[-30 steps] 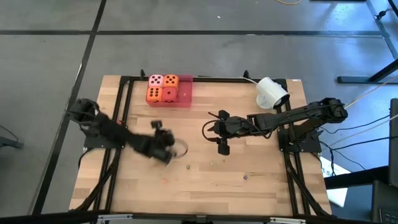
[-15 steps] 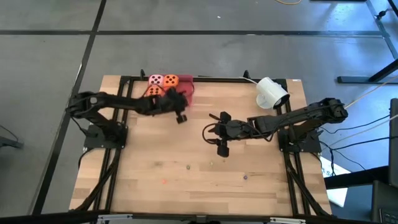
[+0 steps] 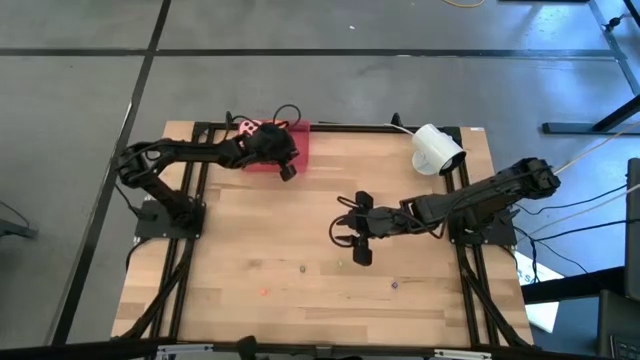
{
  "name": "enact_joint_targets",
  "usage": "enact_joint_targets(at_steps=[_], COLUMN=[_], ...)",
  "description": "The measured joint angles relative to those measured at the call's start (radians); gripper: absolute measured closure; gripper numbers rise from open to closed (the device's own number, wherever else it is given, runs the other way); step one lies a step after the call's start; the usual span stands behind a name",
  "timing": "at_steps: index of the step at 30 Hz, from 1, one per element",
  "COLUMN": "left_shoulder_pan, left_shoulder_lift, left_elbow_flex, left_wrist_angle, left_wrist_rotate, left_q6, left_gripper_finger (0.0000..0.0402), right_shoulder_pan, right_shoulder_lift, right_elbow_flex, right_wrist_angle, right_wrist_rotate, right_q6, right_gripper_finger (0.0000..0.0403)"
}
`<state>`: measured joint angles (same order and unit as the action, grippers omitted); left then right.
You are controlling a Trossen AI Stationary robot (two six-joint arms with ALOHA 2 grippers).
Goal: Pick & Place Dice
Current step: Put the left small blue die into the red bin, then put the small blue die into the red bin
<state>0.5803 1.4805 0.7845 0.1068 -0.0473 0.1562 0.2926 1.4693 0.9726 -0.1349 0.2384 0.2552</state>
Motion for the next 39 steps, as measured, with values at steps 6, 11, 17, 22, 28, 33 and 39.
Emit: enact_joint_targets(at_steps=[6, 11, 17, 22, 28, 33, 39], left_shoulder_pan=[0.032, 0.047, 0.049, 0.049, 0.043, 0.02, -0.016], left_shoulder_lift=[0.063, 0.106, 0.138, 0.14, 0.14, 0.141, 0.118], left_elbow_flex=[-0.001, 0.001, 0.002, 0.002, 0.001, 0.0, -0.003], left_wrist_angle=[0.013, 0.04, 0.091, 0.088, 0.084, 0.092, 0.092], left_wrist_rotate=[-0.021, -0.02, -0.017, -0.031, -0.069, -0.098, -0.165], left_q6=[0.106, 0.111, 0.11, 0.105, 0.11, 0.124, 0.144], left_gripper_finger=[0.0352, 0.0345, 0.032, 0.029, 0.0256, 0.0241, 0.0243], right_shoulder_pan=[0.007, 0.006, 0.006, 0.006, 0.006, 0.006, 0.006], right_shoulder_lift=[0.0, 0.0, 0.0, 0.0, 0.0, 0.0, 0.0], right_elbow_flex=[0.0, 0.0, 0.0, 0.0, 0.0, 0.0, 0.0], right_wrist_angle=[0.0, 0.0, 0.0, 0.0, 0.0, 0.0, -0.001], right_wrist_rotate=[0.05, 0.069, 0.069, 0.069, 0.069, 0.069, 0.068], right_q6=[-0.001, -0.001, -0.001, -0.001, -0.001, -0.001, 0.01], right_gripper_finger=[0.0221, 0.0221, 0.0221, 0.0221, 0.0221, 0.0221, 0.0221])
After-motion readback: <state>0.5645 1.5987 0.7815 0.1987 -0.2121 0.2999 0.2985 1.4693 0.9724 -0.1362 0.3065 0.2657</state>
